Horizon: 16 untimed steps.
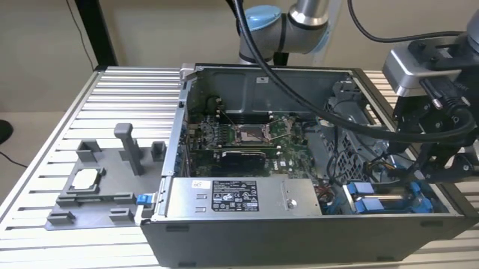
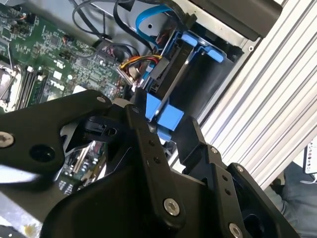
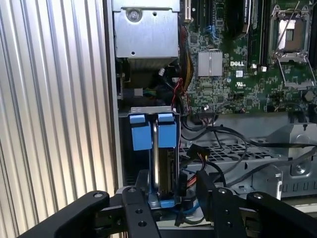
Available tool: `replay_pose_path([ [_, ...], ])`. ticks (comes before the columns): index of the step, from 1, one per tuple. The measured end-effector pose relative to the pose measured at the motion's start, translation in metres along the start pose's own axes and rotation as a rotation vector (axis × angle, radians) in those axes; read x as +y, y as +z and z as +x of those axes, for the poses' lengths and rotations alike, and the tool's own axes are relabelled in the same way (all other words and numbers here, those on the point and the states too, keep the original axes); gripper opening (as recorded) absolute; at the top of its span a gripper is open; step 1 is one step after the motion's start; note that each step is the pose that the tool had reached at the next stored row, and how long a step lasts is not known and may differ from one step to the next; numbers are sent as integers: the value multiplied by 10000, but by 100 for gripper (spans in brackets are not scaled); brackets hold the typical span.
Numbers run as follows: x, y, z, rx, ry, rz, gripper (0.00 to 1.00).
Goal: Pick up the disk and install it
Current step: 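Insert the disk into the insertion slot, then insert the first disk wire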
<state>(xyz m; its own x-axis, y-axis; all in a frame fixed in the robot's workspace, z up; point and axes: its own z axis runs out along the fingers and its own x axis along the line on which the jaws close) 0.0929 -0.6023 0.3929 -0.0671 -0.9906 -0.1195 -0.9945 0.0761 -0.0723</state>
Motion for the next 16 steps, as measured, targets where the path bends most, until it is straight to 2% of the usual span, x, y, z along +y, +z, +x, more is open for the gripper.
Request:
replay_pose_path([
  [6, -39, 48, 0, -127, 166, 15, 100],
  [8, -39, 63, 0, -125, 249, 41, 100],
  [12, -39, 65, 0, -122, 250, 47, 100],
  [13, -39, 66, 0, -121, 251, 47, 0],
  [16, -39, 66, 0, -120, 251, 47, 0],
])
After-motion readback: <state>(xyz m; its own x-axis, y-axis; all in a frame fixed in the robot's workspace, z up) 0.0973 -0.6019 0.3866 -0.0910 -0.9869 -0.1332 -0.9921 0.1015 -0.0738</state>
